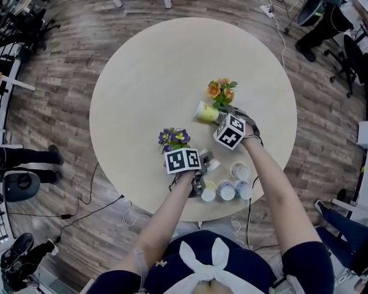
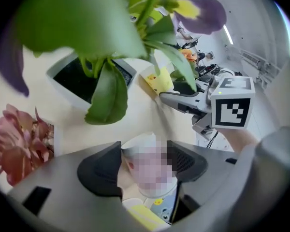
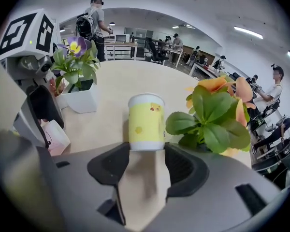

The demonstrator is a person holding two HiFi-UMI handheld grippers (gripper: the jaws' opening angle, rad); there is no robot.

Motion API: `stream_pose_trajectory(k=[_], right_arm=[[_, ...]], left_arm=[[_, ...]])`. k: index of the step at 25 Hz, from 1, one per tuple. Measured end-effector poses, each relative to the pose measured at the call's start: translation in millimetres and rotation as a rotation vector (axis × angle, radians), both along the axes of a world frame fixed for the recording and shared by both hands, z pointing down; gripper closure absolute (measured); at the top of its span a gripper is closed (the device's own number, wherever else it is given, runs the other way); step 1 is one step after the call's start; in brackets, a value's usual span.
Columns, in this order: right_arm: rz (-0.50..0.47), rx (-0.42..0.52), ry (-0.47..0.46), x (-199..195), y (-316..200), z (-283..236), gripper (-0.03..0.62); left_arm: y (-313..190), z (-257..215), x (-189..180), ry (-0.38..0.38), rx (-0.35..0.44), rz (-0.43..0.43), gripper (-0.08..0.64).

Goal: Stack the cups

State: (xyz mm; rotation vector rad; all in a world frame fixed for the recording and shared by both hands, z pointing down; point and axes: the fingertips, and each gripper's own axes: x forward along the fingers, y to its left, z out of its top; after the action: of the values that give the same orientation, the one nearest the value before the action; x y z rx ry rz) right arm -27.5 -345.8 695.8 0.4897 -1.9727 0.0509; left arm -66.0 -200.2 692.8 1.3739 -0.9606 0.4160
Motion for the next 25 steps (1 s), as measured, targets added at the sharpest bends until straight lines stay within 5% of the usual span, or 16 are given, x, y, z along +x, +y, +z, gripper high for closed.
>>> stream_pose_trajectory(k=[14, 25], right_arm=[[0.035, 0.021, -0.091, 11.2, 16.2, -36.9, 0.356], [0.181, 0.066, -0.167, 70.3, 45.4, -77.3, 0.357]], left_arm=[[-5.1, -17.0, -2.9, -0.040, 0.079, 0.029, 0.267], [-6.5, -55.1, -7.6, -0.178, 0.307, 0.126, 0.268]])
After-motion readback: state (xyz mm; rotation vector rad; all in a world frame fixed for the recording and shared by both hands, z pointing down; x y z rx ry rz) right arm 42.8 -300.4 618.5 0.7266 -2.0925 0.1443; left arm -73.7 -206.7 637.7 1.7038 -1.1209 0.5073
